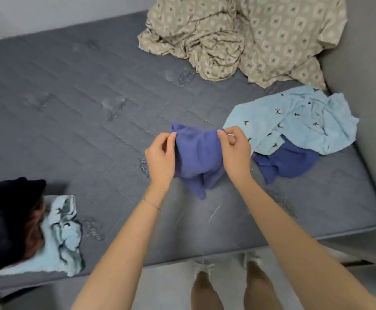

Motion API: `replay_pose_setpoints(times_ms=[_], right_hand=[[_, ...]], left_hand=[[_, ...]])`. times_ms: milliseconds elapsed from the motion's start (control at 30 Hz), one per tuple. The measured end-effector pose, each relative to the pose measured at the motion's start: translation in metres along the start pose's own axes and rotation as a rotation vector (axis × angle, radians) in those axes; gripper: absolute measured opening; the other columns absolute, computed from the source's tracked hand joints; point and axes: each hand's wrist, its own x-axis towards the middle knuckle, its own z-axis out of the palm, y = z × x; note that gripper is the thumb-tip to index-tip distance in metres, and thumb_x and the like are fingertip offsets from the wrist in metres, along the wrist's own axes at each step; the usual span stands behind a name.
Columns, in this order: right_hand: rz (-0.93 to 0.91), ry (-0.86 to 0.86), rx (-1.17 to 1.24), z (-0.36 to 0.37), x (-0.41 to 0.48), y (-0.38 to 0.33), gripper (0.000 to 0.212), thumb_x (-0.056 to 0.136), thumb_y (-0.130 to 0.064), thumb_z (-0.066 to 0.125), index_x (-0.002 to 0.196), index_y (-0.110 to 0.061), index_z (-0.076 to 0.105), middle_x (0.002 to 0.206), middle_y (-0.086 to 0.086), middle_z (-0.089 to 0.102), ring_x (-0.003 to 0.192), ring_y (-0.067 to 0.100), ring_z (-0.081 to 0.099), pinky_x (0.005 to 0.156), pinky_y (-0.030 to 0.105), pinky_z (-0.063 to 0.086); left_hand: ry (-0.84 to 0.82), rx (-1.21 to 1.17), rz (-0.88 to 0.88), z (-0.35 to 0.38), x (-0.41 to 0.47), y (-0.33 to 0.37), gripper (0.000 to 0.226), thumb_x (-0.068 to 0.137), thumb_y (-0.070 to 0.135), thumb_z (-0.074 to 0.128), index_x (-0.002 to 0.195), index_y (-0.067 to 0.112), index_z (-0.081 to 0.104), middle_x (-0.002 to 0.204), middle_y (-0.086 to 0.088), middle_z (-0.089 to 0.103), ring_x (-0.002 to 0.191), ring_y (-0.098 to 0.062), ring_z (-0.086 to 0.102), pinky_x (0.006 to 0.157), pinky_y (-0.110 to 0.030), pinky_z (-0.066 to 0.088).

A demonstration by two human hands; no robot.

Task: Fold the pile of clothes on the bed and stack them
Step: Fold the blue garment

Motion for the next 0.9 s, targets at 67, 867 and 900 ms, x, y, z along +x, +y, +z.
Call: replay_pose_setpoints(times_ms=[67, 867, 900], right_hand=[[0.012, 0.006, 0.024, 0.007, -0.016, -0.026, 0.029, 0.092, -0.023, 0.062, 0.069, -0.021, 0.045, 0.057, -0.008, 0.037, 0.053, 0.002, 0.036, 0.056, 0.012, 0.034], [-0.049, -0.187, 0.013, 0.052, -0.081, -0.143, 0.026, 0.093, -0.022, 0.061, 0.072, -0.009, 0.051, 0.072, 0.005, 0.049, 0.068, 0.012, 0.045, 0.068, 0.024, 0.04], [-0.053, -0.172, 0.021, 0.062, -0.082, -0.145, 0.027, 0.093, -0.023, 0.061, 0.071, -0.011, 0.05, 0.071, 0.004, 0.049, 0.066, 0.01, 0.045, 0.067, 0.022, 0.04]], left_hand=[[0.028, 0.011, 0.039, -0.031, 0.004, 0.011, 0.039, 0.096, 0.02, 0.055, 0.062, 0.022, 0.037, 0.053, 0.008, 0.038, 0.055, -0.005, 0.033, 0.054, -0.016, 0.028], [0.232, 0.051, 0.062, -0.224, 0.037, 0.043, 0.03, 0.095, 0.019, 0.058, 0.073, -0.002, 0.059, 0.074, -0.019, 0.058, 0.07, -0.014, 0.045, 0.066, -0.023, 0.036], [0.218, 0.049, 0.069, -0.23, 0.042, 0.039, 0.029, 0.095, 0.018, 0.058, 0.072, -0.001, 0.059, 0.072, -0.017, 0.057, 0.07, -0.013, 0.045, 0.065, -0.021, 0.035]])
